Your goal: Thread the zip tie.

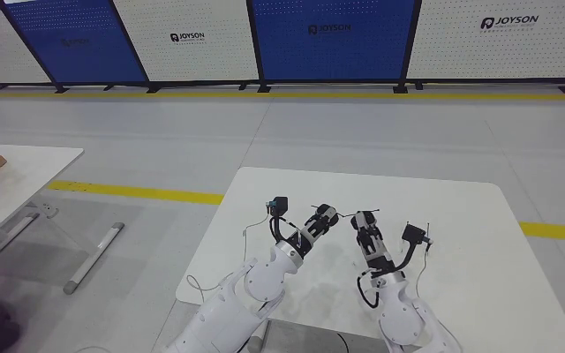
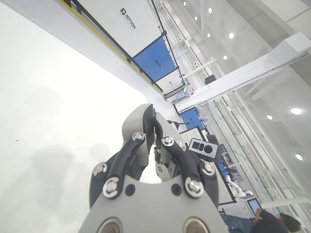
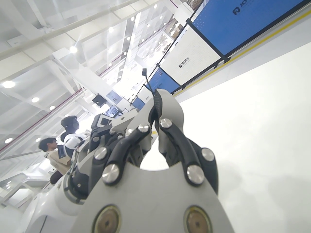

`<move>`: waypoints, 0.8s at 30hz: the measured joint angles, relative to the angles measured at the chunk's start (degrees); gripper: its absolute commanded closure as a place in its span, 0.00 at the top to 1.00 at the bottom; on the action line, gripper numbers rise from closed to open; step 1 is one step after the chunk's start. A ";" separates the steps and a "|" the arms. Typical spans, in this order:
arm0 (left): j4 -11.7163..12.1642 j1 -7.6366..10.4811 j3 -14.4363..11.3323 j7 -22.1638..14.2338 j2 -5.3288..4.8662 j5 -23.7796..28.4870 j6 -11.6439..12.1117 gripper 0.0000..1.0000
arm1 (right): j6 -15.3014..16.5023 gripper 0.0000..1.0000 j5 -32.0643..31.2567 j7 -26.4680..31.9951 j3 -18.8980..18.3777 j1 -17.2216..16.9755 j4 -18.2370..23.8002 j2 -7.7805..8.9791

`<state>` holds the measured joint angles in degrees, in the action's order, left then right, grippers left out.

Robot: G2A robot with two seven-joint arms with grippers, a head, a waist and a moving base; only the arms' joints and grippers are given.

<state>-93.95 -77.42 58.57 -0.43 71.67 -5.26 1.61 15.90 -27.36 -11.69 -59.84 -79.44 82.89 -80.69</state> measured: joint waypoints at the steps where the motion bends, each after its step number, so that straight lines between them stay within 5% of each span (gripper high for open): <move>1: 0.00 0.00 0.00 0.00 0.00 0.00 0.00 0.00 | 0.12 0.00 0.11 0.19 0.17 0.06 -0.15 -0.06; 11: 0.00 0.00 0.00 0.00 0.00 0.00 0.00 0.00 | 3.56 0.00 4.77 0.10 0.73 0.66 -1.84 -0.75; 24: 0.00 0.00 0.00 0.00 0.00 0.00 0.00 0.00 | 3.58 0.00 7.84 1.16 1.93 2.21 -3.82 -0.86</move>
<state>-93.95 -77.42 58.57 -0.43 71.67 -5.26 1.61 19.48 -19.52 -10.53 -57.91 -77.22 79.07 -81.55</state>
